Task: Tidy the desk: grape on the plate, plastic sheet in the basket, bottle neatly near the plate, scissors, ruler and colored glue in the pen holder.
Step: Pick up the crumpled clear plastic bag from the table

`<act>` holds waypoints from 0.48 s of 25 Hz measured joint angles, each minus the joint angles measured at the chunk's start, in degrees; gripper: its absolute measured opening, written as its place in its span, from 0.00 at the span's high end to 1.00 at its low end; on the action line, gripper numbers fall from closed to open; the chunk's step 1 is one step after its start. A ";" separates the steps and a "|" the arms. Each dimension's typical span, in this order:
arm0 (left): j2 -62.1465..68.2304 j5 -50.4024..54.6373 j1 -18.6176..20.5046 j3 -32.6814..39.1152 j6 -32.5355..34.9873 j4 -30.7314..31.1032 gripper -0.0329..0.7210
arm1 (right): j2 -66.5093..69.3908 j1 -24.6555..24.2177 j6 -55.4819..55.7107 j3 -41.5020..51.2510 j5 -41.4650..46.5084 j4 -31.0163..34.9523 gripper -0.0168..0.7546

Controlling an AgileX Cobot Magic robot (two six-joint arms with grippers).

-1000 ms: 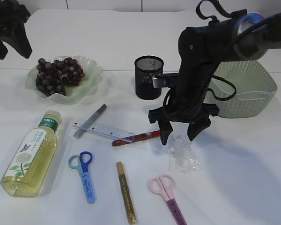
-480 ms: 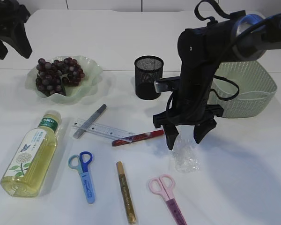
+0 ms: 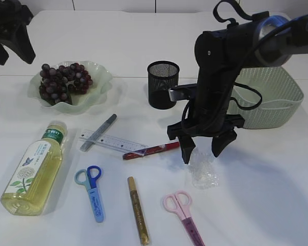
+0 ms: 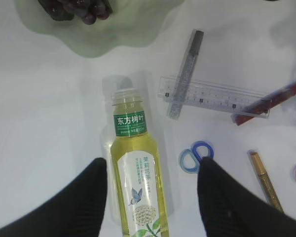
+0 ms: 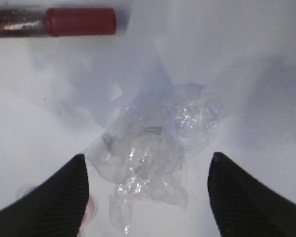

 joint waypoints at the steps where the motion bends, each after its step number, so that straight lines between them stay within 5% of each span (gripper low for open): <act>1: 0.00 0.00 0.00 0.00 0.00 0.00 0.39 | 0.00 0.00 0.00 0.00 -0.11 0.09 0.22; 12: 0.00 0.00 0.00 0.00 0.00 0.00 0.39 | 1.14 0.00 -0.12 -0.03 0.15 0.20 0.22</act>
